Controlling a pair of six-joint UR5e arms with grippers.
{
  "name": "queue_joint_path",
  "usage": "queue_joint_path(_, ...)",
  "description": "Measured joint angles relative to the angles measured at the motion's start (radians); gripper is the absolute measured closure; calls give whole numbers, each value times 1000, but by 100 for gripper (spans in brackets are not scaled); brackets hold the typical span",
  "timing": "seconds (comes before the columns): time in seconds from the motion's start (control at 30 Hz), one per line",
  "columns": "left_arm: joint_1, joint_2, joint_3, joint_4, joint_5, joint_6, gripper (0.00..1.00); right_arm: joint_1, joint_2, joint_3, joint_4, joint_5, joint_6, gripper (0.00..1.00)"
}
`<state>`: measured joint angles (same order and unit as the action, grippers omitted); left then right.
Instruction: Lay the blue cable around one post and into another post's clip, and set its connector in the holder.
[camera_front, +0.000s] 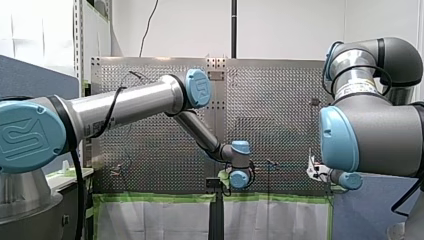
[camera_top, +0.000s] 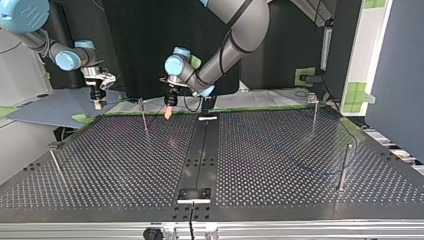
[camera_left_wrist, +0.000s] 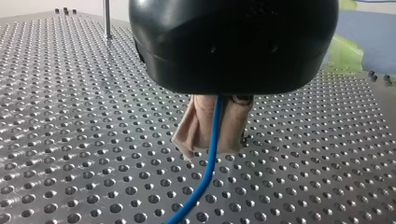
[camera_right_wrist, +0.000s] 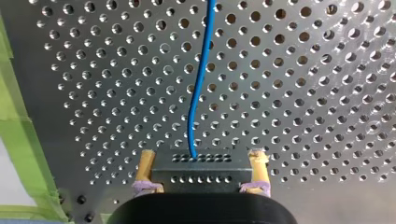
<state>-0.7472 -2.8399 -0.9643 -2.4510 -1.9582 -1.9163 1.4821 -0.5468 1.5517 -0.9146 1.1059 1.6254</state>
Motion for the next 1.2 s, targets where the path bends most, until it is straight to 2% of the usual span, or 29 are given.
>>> queue_joint_path(0.13,-1,0,-2,0,0,10,95,1,6,-15,-3,0,6,100)
queue_joint_path(0.23,-4,0,-2,0,0,20,95,4,20,-34,9,0,3,100)
queue_joint_path(0.37,-9,0,-2,0,-1,37,95,6,50,-69,41,2,-16,100)
queue_joint_path(0.47,-9,0,-4,0,-2,43,95,8,61,-93,65,4,-24,100)
queue_joint_path(0.77,12,-16,31,-24,-13,44,95,8,67,-156,107,4,-24,100)
queue_joint_path(0.93,15,-57,76,-66,-15,43,95,6,67,-172,111,3,-22,100)
queue_joint_path(1.2,25,-74,104,-75,-8,26,95,-2,70,-196,120,3,-21,100)
